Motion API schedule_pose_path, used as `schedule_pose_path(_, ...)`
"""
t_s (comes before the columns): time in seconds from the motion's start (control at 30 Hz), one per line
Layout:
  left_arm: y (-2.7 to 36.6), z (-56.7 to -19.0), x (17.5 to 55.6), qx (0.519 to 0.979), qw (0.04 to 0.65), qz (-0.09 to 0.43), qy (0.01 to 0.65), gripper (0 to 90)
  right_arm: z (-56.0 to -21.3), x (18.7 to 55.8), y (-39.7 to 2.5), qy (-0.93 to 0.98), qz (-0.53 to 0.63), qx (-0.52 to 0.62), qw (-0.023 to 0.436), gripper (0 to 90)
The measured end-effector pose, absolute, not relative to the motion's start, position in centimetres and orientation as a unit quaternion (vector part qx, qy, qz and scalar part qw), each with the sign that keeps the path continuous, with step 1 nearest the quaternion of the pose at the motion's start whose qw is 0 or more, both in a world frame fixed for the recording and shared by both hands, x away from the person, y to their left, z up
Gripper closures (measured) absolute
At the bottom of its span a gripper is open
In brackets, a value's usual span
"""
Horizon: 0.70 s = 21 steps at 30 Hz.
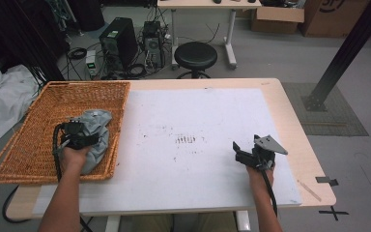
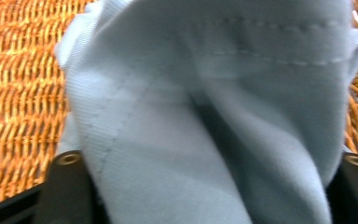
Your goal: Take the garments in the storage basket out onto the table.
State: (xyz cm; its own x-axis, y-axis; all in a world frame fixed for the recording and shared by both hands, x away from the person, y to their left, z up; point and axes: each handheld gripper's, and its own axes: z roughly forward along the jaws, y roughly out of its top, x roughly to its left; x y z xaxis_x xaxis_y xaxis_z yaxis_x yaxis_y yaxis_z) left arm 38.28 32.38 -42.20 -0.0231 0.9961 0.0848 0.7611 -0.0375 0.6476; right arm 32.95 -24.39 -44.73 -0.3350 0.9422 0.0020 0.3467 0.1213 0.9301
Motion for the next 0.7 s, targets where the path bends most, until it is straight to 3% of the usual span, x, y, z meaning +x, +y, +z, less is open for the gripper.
schedule_pose_path(0.03, 32.4, -42.2, 38.3, 0.665, 0.212, 0.276, 0.661, 45.5, -44.7, 33.0, -24.4, 0.675, 0.460, 0.478, 0.323, 14.4)
schedule_pose_path(0.17, 32.3, -42.0, 38.4, 0.670, 0.203, 0.277, 0.658, 56.2, -44.7, 33.0, -24.4, 0.676, 0.459, 0.477, 0.323, 14.4)
schedule_pose_path(0.37, 31.6, -41.5, 39.1, 0.677, 0.165, 0.272, 0.664, 63.3, -44.7, 33.0, -24.5, 0.672, 0.462, 0.480, 0.322, 14.4)
schedule_pose_path(0.7, 32.2, -40.6, 39.0, 0.659, 0.188, 0.254, 0.682, 67.2, -44.7, 32.9, -24.6, 0.668, 0.467, 0.482, 0.322, 14.4)
